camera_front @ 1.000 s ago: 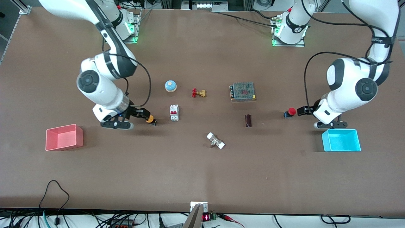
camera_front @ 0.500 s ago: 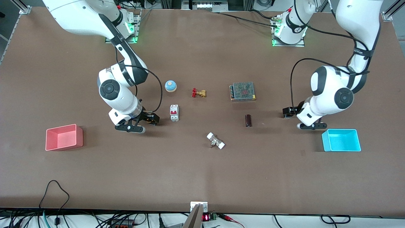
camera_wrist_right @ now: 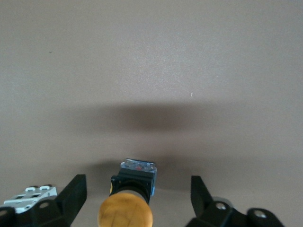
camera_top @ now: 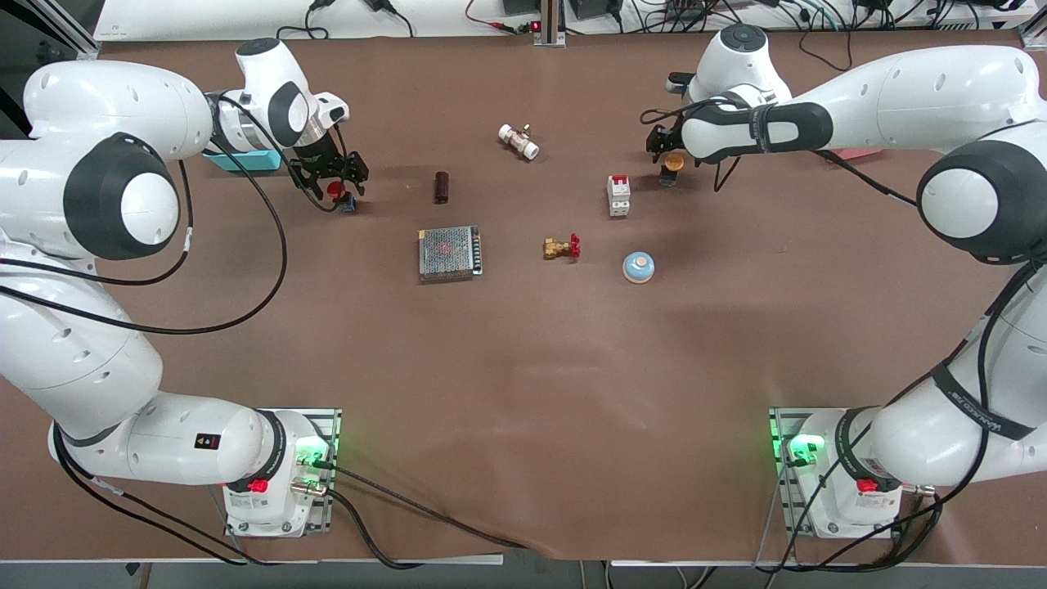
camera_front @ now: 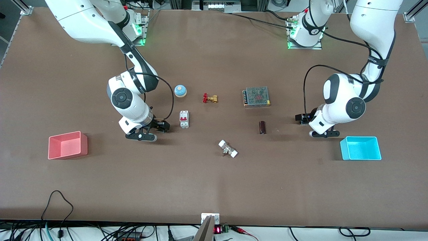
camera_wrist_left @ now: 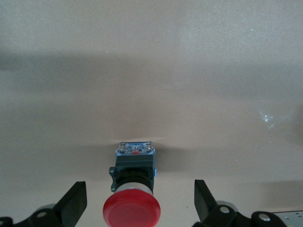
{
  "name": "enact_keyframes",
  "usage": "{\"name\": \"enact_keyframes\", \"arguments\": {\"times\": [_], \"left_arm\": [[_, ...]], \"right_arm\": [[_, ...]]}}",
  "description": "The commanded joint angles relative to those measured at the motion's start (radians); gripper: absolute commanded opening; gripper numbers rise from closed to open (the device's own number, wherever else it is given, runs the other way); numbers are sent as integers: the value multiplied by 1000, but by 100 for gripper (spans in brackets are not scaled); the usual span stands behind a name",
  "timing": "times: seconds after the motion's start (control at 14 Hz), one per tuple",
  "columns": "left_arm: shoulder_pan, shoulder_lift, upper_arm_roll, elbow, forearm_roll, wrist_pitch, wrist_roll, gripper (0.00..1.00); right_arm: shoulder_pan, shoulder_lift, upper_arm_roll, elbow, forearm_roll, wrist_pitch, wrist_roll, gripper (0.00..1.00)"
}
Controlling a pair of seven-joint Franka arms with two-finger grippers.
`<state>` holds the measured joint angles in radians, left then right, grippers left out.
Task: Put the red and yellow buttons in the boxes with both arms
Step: 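Close the right gripper on the yellow button while the left gripper grips the red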
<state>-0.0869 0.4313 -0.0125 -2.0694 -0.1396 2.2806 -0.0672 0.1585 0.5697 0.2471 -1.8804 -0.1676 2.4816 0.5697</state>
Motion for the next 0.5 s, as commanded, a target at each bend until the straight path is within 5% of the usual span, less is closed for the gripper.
{"name": "enact_keyframes", "arguments": {"times": [0.0, 0.43], "left_arm": [[-2, 10, 3, -3, -26, 23, 1, 100], [-2, 21, 3, -21, -25, 53, 14, 89]], "right_arm": [[6, 21, 0, 20, -32, 13, 22, 91], [15, 33, 0, 20, -52, 19, 22, 77]]}}
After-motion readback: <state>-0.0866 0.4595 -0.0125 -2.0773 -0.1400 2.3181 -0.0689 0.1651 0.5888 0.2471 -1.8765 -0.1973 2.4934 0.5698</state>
